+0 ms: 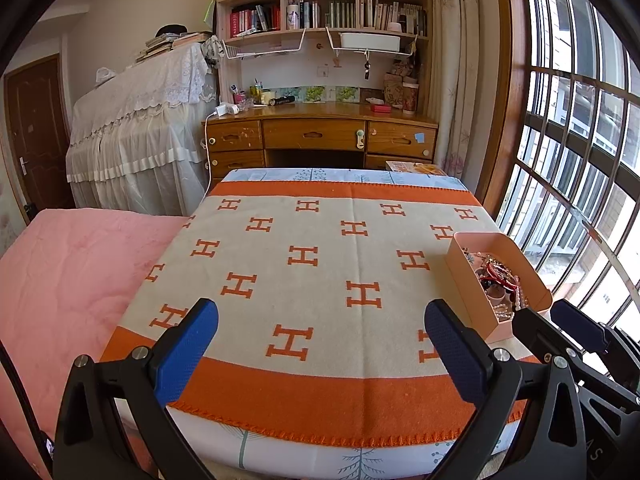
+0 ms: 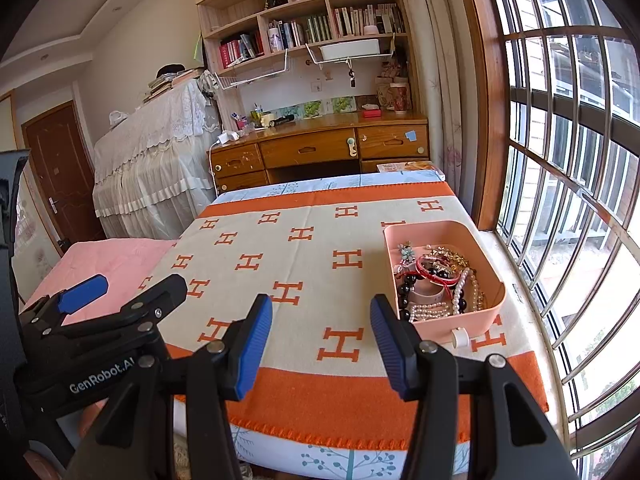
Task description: Organize jewelry
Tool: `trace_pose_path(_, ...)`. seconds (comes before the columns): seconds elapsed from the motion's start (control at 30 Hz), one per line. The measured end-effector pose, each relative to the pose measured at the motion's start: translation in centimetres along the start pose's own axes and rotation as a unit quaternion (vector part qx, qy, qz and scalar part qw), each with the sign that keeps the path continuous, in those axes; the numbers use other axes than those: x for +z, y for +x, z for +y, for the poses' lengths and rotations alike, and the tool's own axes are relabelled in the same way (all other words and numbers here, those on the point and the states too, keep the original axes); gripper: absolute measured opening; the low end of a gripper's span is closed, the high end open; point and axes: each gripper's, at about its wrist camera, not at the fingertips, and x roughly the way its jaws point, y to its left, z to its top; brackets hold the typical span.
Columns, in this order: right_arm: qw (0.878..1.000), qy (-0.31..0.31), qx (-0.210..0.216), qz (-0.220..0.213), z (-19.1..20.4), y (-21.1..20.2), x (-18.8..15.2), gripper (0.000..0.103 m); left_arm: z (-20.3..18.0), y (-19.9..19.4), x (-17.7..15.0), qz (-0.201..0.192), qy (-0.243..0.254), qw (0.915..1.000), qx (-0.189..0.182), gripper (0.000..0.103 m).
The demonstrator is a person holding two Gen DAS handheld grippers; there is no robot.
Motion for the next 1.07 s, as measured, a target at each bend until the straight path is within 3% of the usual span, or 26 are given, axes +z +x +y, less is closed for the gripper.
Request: trace_pose_path(1.07, 1.0, -0.001, -0.001, 0.0, -0.12, 0.08, -0.1, 0.052, 0.11, -0.12, -0.22, 0.004, 0.0, 1.0, 0.0, 0.102)
